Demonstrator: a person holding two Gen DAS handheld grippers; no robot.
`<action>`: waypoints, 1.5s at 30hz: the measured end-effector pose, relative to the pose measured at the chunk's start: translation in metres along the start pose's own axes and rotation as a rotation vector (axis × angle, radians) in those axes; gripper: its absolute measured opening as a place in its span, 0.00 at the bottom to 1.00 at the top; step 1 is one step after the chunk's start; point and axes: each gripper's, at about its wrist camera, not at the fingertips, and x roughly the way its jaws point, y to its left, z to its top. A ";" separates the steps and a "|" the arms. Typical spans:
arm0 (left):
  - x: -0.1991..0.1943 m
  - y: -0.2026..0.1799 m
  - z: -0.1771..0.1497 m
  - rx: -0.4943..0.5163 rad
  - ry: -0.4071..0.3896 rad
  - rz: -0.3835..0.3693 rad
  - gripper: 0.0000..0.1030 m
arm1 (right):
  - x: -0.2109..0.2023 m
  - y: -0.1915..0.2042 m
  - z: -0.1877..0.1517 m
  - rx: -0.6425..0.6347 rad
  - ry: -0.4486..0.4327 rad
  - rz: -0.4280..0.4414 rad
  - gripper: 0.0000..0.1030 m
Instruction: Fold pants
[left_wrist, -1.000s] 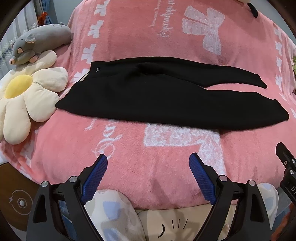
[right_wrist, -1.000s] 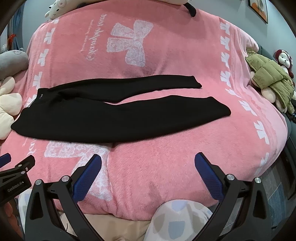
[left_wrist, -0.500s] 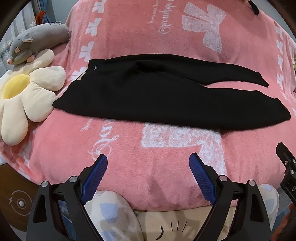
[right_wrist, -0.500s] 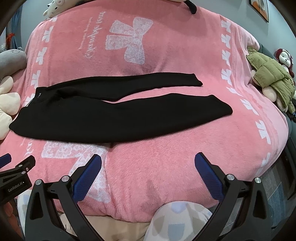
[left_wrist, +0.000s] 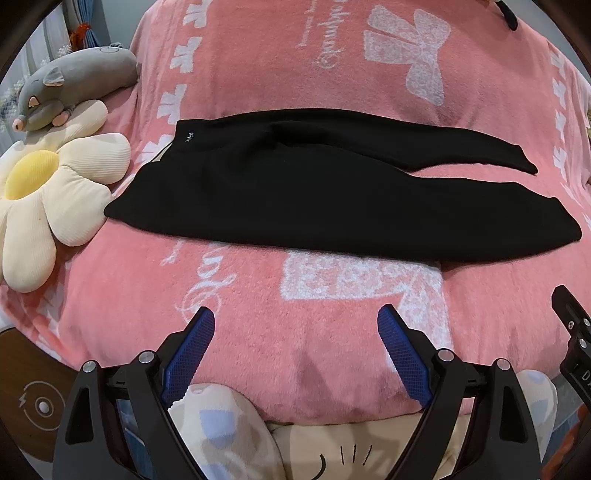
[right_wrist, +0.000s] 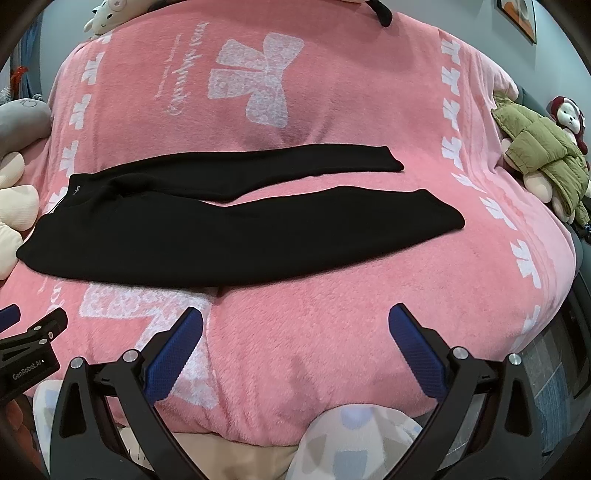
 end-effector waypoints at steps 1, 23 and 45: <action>0.000 0.000 0.000 0.002 -0.001 -0.002 0.85 | 0.000 0.000 0.000 0.000 0.001 0.000 0.96; 0.033 0.016 0.021 -0.014 0.048 -0.097 0.85 | 0.049 -0.066 0.063 0.044 -0.051 0.085 0.96; 0.193 0.186 0.282 -0.158 -0.142 -0.027 0.85 | 0.408 -0.208 0.299 0.111 0.205 0.162 0.69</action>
